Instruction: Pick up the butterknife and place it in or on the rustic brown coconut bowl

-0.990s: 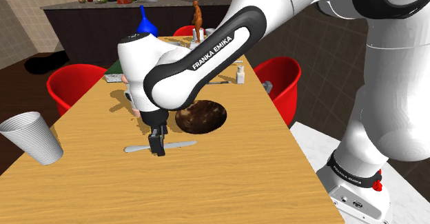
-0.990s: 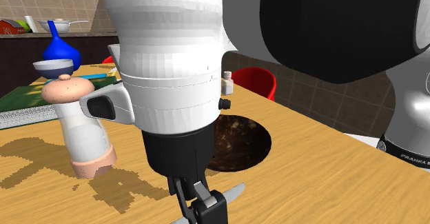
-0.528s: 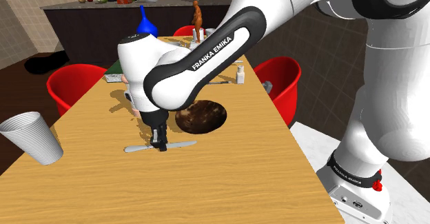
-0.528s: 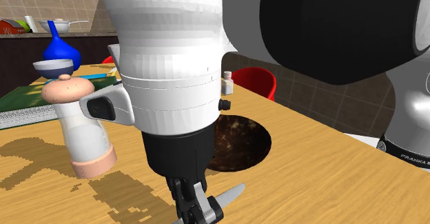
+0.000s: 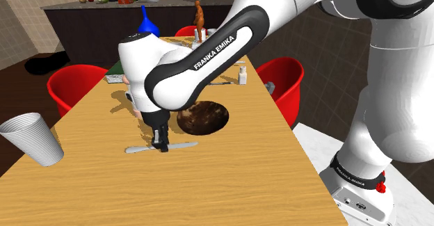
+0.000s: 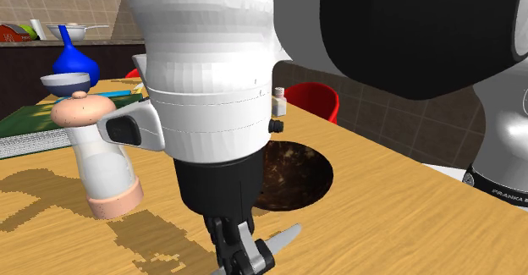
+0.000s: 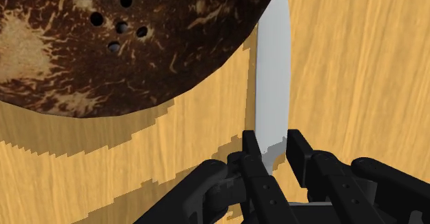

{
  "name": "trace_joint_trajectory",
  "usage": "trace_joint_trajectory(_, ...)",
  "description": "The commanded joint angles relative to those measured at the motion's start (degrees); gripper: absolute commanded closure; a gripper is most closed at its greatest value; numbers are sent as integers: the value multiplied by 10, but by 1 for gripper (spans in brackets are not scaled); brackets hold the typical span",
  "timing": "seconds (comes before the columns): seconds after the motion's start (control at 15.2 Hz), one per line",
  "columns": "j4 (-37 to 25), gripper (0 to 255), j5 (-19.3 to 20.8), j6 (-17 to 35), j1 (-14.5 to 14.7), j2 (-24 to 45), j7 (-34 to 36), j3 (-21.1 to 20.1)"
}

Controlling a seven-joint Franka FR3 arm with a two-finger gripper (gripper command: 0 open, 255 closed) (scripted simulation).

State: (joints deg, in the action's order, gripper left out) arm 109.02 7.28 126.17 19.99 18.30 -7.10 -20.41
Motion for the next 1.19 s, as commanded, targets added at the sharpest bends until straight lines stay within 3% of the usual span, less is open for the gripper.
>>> trace_joint_trajectory(0.0,-5,255,-3,-10,-1,-6,-2,-1)
trace_joint_trajectory(1.12,-74,255,-27,-126,-6,-56,-18,-9)
